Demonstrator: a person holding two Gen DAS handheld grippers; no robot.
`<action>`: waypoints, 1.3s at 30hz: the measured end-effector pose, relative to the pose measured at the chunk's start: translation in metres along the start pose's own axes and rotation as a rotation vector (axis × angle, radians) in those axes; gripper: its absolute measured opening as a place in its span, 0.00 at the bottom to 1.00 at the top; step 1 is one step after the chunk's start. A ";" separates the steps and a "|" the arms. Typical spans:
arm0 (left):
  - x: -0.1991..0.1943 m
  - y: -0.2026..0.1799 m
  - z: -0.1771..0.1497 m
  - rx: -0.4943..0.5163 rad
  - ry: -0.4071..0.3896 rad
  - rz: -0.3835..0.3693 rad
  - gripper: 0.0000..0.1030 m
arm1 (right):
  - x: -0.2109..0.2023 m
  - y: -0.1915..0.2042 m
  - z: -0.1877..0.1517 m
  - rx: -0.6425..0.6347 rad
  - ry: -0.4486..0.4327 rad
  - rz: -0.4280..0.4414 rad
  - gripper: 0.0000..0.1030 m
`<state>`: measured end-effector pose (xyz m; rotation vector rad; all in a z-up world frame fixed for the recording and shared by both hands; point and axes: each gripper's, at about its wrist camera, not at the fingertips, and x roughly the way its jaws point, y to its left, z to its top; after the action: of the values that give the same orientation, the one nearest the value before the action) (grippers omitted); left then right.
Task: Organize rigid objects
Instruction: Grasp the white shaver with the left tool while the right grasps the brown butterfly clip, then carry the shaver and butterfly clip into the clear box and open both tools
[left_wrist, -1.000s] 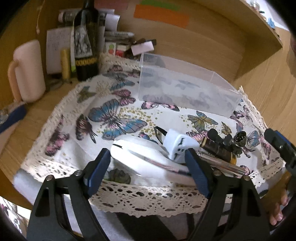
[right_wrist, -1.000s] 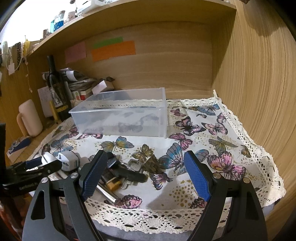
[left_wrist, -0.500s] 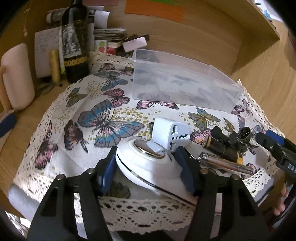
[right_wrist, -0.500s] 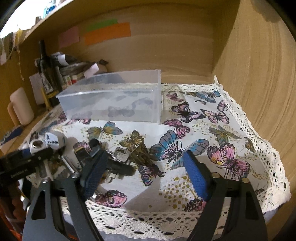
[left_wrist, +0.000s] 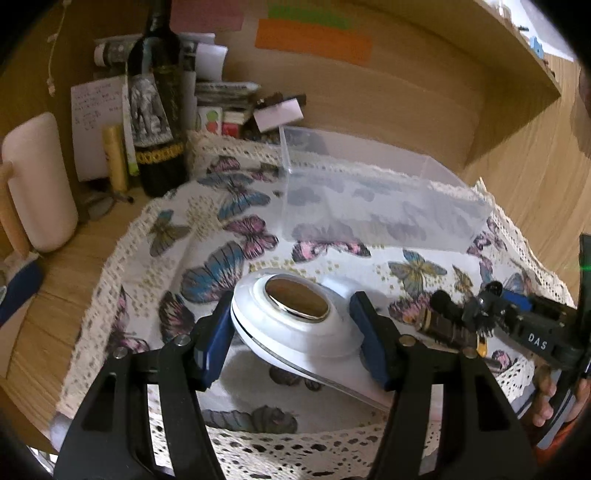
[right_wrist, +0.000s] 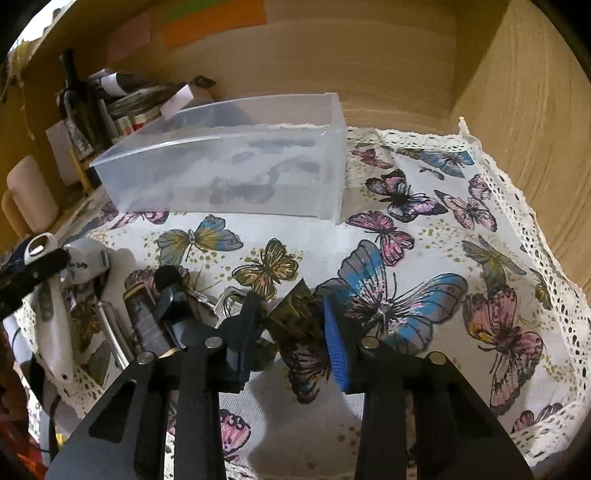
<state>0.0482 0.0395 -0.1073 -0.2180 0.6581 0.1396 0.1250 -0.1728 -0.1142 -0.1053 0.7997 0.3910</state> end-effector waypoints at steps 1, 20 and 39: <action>-0.001 0.000 0.001 0.000 -0.007 0.002 0.60 | -0.002 0.000 0.000 0.003 -0.006 -0.006 0.30; -0.045 -0.015 0.098 0.023 -0.216 -0.006 0.60 | -0.078 0.017 0.064 -0.037 -0.294 0.003 0.30; 0.040 -0.033 0.169 0.024 -0.127 0.066 0.60 | -0.032 0.022 0.141 -0.057 -0.280 0.034 0.30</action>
<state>0.1861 0.0516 0.0034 -0.1627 0.5404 0.2076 0.1919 -0.1288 0.0075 -0.0881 0.5151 0.4498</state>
